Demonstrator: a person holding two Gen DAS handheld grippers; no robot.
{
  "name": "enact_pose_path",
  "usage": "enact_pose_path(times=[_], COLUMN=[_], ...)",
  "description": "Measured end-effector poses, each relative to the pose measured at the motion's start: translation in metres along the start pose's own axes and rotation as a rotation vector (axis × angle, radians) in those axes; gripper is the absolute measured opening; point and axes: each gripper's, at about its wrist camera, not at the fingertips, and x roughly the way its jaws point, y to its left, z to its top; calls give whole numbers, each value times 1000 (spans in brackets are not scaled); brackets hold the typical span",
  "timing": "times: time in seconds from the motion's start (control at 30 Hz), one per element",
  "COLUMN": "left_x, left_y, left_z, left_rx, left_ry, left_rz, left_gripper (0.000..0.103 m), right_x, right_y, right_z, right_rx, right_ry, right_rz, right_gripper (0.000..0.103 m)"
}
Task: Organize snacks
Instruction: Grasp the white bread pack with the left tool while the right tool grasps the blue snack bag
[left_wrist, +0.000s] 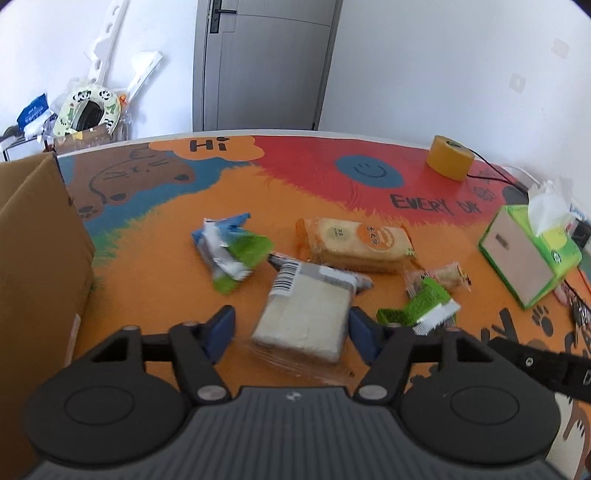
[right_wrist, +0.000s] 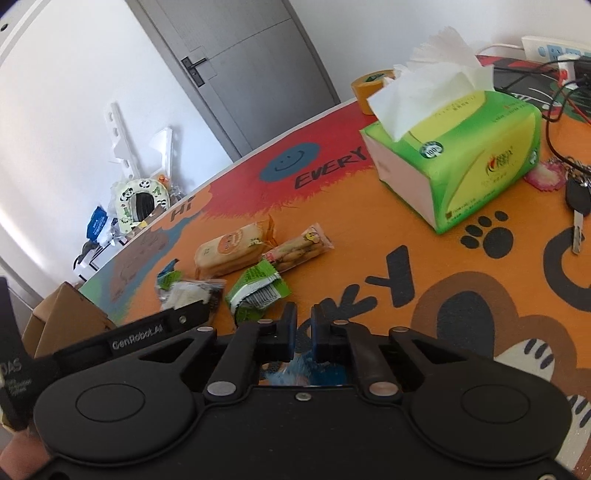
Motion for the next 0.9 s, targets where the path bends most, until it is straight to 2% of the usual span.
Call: enact_pose_path(times=[0.03,0.1,0.17,0.3,0.33,0.37,0.47,0.53,0.6,0.67,0.7,0.73,0.9], left_x=[-2,-5,-8,-17,-19,-21,-27,-30,-34,-38,-40,-42,-59], left_y=[0,0,0,-1,-2,-1,2,4,8,10,11,12,14], left_z=[-1,-2,-5,-12,-14,-16,-20,-23,-26,-27,-28,-28,-31], left_rx=[2,1,-6,-10,-12,-15,-19,-22,-32,-38,-39,-40,-40], left_ry=[0,6,8,8,8,9,10,12,14,13,11,8,-15], left_rz=[-9,-13,-21,-44,-47,-51,-54,-57,-64,-68,-69,-72,-92], left_gripper=[51,49,48,47,46,46,46,46,46,46,46,46,46], right_x=[-2,-9,-12,-15,-13,-12,-7,-6,-6,-8,-9,-11,-26], right_y=[-1,-5,-4,1,2,4,9,13,18,21,22,21,23], right_z=[0,1,1,-7,-9,-12,-19,-22,-24,-24,-25,-25,-33], right_rx=[4,26,20,-21,-28,-40,-72,-94,-113,-121,-118,-110,-95], right_ry=[-2,-14,-31,-30,-22,-18,-13,-24,-23,1,6,4,-35], right_rz=[-1,-8,-28,-65,-68,-73,-113,-128,-141,-139,-140,-131,-90], right_gripper=[10,16,38,54,67,74,77,78,68,34,34,29,29])
